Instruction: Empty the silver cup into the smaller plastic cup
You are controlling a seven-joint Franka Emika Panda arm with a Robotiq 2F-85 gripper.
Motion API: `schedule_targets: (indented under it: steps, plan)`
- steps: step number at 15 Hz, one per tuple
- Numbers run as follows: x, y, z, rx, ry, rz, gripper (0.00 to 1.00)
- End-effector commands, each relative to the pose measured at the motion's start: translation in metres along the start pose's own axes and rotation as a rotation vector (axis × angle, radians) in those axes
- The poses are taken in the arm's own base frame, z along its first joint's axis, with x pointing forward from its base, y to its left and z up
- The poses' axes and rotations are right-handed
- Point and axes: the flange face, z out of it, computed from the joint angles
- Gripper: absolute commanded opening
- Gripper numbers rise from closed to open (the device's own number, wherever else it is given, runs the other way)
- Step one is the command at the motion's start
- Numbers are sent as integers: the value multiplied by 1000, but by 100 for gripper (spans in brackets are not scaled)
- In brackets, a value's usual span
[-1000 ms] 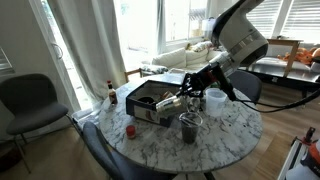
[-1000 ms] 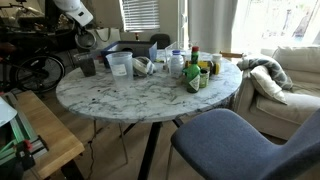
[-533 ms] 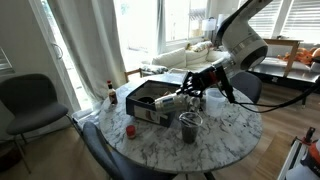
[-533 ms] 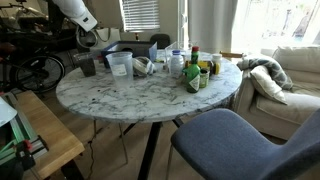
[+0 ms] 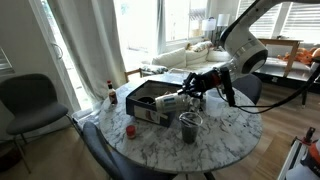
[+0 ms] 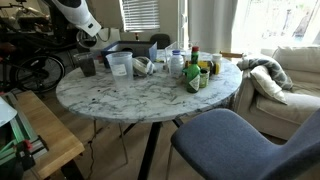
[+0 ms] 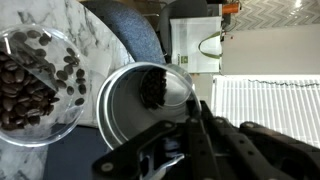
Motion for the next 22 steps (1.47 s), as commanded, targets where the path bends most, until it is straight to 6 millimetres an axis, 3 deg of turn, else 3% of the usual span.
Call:
schedule_targets:
  steps: [1, 13, 22]
  plan:
    - [2, 14, -6, 37, -44, -39, 1]
    - [3, 45, -30, 124, -153, -108, 1]
    - [2, 55, -30, 171, -149, -126, 1]
